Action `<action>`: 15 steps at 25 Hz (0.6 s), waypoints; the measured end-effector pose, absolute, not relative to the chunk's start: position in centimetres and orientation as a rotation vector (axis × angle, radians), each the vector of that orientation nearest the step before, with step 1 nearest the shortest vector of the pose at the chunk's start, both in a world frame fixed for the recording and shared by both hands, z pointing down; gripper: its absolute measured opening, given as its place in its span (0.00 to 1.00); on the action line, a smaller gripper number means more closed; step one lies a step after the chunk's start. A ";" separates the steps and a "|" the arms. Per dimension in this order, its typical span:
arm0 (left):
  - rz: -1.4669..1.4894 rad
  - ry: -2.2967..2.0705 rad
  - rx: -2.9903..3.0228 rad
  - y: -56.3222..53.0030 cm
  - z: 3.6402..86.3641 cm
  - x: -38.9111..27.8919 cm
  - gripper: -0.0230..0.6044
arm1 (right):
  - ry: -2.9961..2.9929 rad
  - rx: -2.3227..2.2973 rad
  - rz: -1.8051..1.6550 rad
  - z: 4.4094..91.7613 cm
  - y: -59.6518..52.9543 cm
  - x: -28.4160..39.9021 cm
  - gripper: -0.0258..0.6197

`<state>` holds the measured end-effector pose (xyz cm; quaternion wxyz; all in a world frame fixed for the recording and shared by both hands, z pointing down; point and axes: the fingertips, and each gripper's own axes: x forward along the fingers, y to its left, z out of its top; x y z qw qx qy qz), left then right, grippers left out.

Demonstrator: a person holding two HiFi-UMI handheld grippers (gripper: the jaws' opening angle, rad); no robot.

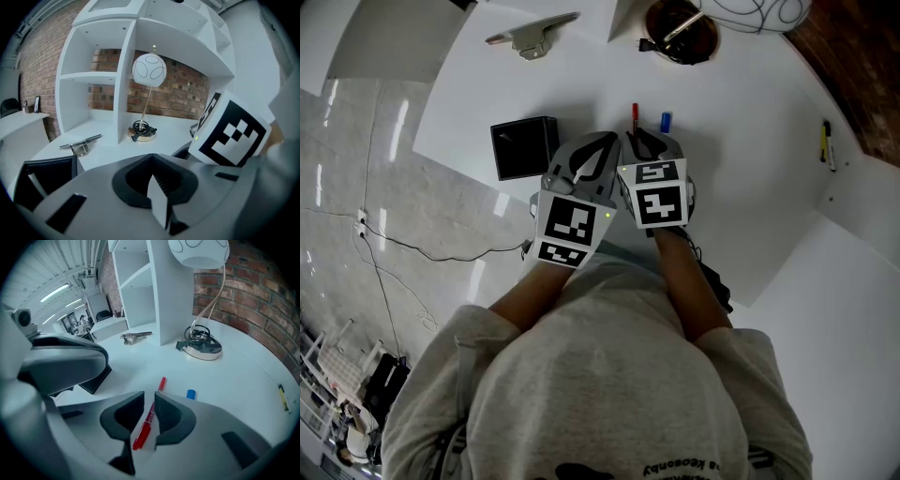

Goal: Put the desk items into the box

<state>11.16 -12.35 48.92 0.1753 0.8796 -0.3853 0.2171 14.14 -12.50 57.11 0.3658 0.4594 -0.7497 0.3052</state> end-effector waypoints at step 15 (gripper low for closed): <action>0.606 -1.074 2.460 -12.5 49.2 10.9 0.04 | -1.691 1.265 1.034 59.4 -12.3 15.2 0.19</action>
